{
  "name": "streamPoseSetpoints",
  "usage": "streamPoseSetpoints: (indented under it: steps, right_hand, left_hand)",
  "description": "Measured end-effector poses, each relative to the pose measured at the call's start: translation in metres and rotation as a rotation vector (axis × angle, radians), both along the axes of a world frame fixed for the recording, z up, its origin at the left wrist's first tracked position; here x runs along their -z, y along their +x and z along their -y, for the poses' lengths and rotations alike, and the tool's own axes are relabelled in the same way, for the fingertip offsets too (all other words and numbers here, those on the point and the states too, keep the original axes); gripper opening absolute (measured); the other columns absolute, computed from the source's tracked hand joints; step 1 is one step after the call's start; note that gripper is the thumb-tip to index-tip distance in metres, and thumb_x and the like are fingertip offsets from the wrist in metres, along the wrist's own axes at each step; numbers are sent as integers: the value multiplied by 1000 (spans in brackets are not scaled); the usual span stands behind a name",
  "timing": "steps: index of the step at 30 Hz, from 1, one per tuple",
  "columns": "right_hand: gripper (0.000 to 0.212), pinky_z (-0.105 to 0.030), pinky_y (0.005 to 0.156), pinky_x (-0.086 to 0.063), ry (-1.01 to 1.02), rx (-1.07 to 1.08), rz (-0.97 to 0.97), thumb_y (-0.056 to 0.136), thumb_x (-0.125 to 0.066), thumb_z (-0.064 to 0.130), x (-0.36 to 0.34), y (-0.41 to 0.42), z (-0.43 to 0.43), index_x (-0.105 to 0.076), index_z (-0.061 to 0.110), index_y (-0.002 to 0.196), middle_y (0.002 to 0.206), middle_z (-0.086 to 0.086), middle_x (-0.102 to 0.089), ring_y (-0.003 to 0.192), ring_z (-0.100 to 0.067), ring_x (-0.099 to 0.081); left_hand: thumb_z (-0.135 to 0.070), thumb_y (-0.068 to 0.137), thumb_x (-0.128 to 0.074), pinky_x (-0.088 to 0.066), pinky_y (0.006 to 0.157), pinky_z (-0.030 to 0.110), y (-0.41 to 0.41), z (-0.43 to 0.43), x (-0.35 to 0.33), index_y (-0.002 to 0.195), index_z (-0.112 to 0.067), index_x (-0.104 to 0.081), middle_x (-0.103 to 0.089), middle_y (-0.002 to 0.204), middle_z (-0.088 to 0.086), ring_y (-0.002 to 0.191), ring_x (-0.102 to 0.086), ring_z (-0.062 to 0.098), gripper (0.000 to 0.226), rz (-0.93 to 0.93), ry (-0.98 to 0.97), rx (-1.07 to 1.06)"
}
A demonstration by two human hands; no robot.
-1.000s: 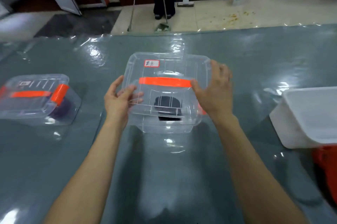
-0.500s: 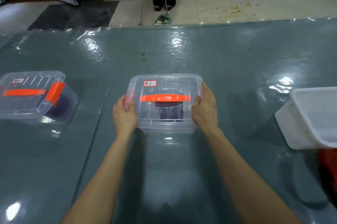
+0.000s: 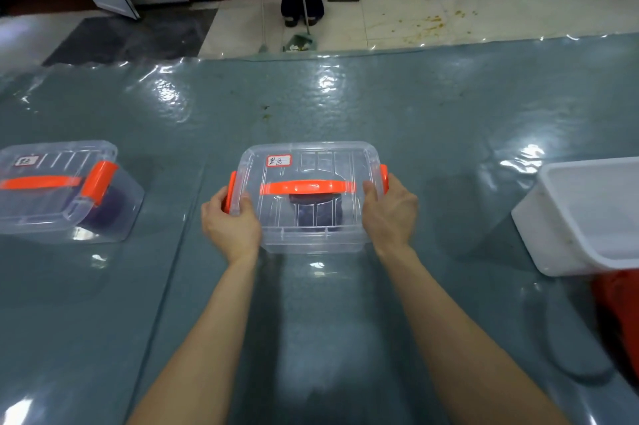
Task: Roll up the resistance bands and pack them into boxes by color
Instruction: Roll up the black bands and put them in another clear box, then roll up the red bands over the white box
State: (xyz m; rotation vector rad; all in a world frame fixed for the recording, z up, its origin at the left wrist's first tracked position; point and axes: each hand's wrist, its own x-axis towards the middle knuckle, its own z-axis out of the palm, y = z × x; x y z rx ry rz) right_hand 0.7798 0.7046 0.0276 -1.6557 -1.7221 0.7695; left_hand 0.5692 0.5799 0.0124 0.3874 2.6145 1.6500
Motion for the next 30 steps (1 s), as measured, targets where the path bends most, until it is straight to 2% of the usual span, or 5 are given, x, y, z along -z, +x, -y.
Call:
streamPoseSetpoints:
  steps: [5, 9, 15, 23, 30]
  right_hand:
    - [34, -44, 81, -57, 88, -124, 291, 113, -48, 28, -2, -3, -7, -65, 12, 137, 103, -19, -77, 93, -42, -73]
    - [35, -43, 80, -55, 61, -158, 343, 114, -43, 26, -5, -3, -7, -60, 11, 139, 106, -19, -76, 96, -41, -73]
    - [48, -52, 90, -52, 27, -371, 361, 114, -36, 33, -23, 20, 14, -41, 10, 156, 131, -15, -62, 107, -45, -64]
    - [27, -37, 109, -40, 71, -613, 825, 105, -47, 28, -5, 168, 94, -62, 18, 124, 132, 0, -62, 130, -25, -57]
    - [27, -43, 103, -44, 13, -386, 880, 102, -52, 28, -16, 301, 118, -66, 15, 120, 123, -6, -64, 122, -30, -60]
  left_hand:
    - [-11, 93, -76, -51, 93, 26, 3, -1, -4, 123, -13, -83, -71, 109, 8, 98, -69, 23, 30, -80, -11, 3]
    - [-8, 94, -70, -56, 91, 41, 5, -1, -8, 112, -12, -85, -68, 104, 7, 98, -68, 33, 24, -158, -77, 34]
    - [-17, 98, -66, -53, 92, 49, 4, 19, -27, 131, -10, -73, -63, 117, 13, 108, -64, 41, 34, -298, -423, 316]
    - [-19, 92, -75, -49, 105, 57, 105, 84, -16, 134, -6, -67, -62, 145, 21, 124, -61, 46, 45, -709, -602, 695]
    - [-19, 88, -79, -48, 112, 56, 237, 49, -15, 134, -5, -68, -61, 149, 24, 134, -60, 43, 50, -844, -669, 1093]
